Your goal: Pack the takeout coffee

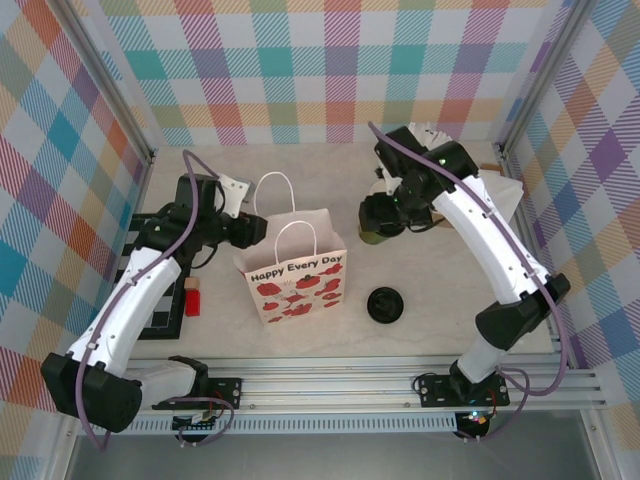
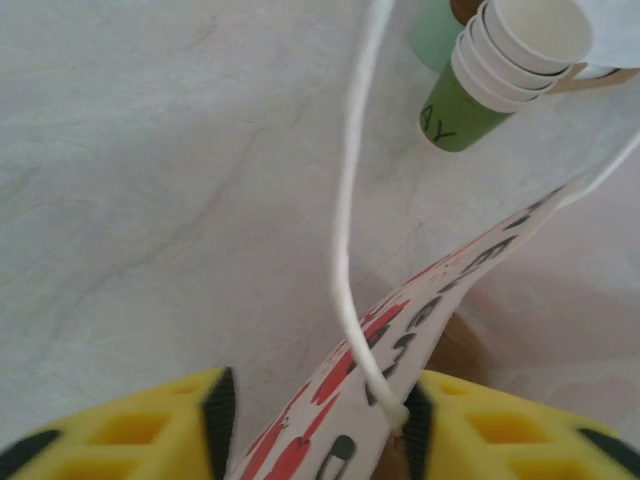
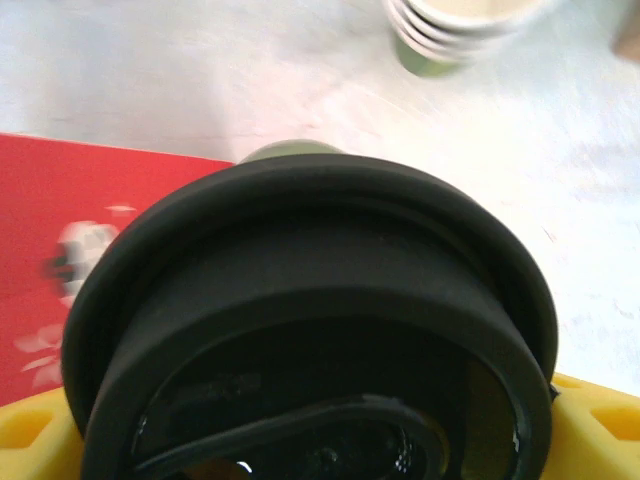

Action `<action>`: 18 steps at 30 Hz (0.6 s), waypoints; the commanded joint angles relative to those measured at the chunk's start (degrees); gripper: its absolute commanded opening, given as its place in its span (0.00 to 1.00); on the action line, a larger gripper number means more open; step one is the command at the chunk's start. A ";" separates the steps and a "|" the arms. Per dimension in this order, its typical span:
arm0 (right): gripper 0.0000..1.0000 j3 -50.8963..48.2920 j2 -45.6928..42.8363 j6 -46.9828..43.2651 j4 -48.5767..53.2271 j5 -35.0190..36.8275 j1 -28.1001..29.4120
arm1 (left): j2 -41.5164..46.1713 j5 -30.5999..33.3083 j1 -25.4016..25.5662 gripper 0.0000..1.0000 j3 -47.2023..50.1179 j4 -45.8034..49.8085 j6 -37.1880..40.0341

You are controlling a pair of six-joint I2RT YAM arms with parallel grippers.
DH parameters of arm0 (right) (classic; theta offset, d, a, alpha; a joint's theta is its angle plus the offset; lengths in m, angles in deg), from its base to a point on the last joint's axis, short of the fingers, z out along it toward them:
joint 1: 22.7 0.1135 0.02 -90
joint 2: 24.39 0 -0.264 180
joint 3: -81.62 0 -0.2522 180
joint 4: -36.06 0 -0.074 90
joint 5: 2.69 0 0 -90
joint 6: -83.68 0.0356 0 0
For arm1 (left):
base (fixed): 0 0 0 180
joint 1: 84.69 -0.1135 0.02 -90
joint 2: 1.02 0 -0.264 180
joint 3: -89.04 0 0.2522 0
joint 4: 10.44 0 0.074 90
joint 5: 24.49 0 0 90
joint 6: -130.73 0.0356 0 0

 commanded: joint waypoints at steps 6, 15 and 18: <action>0.48 30.05 10.52 -12.96 13.30 -3.04 2.64 | -3.90 -8.45 0.78 0.09 -4.44 1.98 14.70; 0.48 30.15 8.49 -16.48 6.02 -3.61 6.87 | -11.11 -16.20 0.74 0.05 -12.78 3.79 23.36; 0.49 27.82 9.90 -17.76 6.71 -1.76 8.18 | -11.65 -15.74 0.70 0.05 -13.98 3.78 24.94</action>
